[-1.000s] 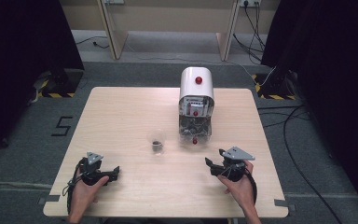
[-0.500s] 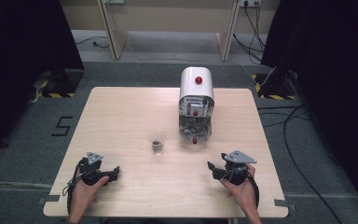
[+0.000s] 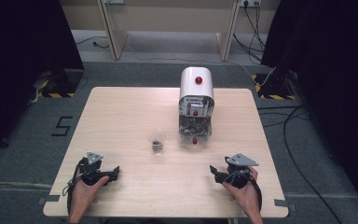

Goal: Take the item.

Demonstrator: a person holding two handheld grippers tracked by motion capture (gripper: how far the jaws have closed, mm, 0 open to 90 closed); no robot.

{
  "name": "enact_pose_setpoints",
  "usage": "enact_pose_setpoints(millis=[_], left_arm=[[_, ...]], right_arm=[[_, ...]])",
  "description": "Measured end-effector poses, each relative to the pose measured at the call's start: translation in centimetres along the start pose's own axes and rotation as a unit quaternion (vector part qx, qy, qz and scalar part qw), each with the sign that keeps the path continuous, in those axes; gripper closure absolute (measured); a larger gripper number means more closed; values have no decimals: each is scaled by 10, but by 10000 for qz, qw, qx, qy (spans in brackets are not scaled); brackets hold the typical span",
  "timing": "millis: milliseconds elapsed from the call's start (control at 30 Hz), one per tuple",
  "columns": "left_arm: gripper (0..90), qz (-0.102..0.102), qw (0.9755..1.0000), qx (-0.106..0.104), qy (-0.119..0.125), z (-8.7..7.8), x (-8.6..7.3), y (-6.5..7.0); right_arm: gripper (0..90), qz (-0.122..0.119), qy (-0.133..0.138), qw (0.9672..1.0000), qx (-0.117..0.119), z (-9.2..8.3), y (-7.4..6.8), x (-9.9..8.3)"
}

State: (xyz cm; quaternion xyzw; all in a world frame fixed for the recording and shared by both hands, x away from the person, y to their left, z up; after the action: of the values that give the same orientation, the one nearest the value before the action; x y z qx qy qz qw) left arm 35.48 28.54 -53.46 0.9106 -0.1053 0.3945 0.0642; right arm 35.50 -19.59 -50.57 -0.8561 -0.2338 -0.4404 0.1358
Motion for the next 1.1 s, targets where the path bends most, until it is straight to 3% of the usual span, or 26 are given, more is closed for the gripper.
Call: enact_pose_setpoints(millis=[500,1100], left_arm=[[0,-1,10000,0,-1,0,0,0],[0,1,10000,0,0,0,0,0]], right_arm=[[230,174,-187,9996,-91,-5,6,-13],[219,202,-354,9990,-170,-12,10,-24]])
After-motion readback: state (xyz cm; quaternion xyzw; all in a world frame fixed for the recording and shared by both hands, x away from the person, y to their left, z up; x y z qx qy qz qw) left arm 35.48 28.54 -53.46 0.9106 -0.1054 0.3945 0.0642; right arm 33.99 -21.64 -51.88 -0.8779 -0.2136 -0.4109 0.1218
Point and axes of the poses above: each handheld gripper's, and its own axes: z roughly forward along the jaws, x roughly out of its top, y roughly to its right, the point moved 1 cm from there along z, roughly forward along the jaws, and after that the axes turned 1 degree about -x, right-handed, at the moved point
